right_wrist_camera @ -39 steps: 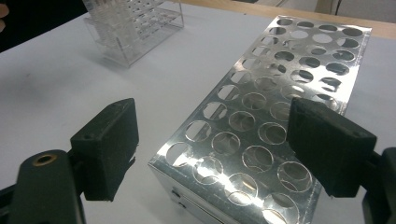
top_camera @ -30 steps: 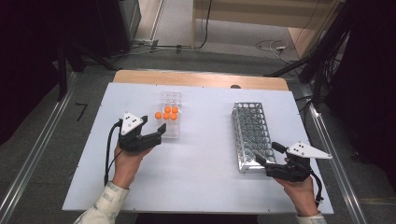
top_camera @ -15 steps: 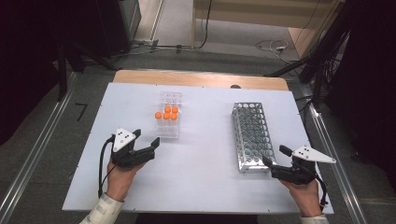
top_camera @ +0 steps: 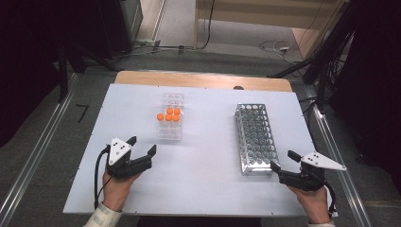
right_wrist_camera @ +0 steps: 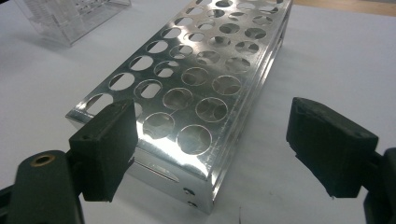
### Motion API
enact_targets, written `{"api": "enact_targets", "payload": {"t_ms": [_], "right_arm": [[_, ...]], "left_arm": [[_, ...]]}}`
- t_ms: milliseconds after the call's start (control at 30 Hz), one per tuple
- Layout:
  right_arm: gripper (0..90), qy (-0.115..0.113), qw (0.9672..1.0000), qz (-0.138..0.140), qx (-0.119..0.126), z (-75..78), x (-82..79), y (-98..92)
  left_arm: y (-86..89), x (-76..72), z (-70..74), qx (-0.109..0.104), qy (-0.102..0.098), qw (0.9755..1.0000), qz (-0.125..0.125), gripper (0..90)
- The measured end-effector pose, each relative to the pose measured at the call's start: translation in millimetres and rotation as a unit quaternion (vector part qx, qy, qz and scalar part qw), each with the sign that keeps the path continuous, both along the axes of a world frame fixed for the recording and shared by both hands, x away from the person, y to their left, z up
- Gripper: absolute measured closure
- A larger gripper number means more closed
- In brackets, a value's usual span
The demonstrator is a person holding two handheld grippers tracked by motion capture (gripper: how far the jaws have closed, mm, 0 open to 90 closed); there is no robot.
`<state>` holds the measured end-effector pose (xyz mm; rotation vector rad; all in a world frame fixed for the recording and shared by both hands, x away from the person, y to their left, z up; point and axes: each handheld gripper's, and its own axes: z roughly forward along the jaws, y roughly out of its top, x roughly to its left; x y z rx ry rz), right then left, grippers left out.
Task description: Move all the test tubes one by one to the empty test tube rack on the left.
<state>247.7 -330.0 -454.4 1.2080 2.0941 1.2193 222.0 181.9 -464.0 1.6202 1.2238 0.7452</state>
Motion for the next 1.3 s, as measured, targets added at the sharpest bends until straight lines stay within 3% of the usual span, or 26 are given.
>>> {"api": "enact_targets", "payload": {"t_ms": [333, 1300], "right_arm": [[15.0, -0.002, 1.0000, -0.008, 0.004, -0.2, -3.7, -8.5], [15.0, 0.002, 0.9992, -0.040, 0.010, -2.5, -13.5, -34.0]], "left_arm": [[6.2, -2.2, -2.6, 0.005, 0.003, 1.0000, 0.006, 22.5], [44.4, -21.3, -10.5, 0.000, 0.011, 0.9978, 0.066, 20.9]]}}
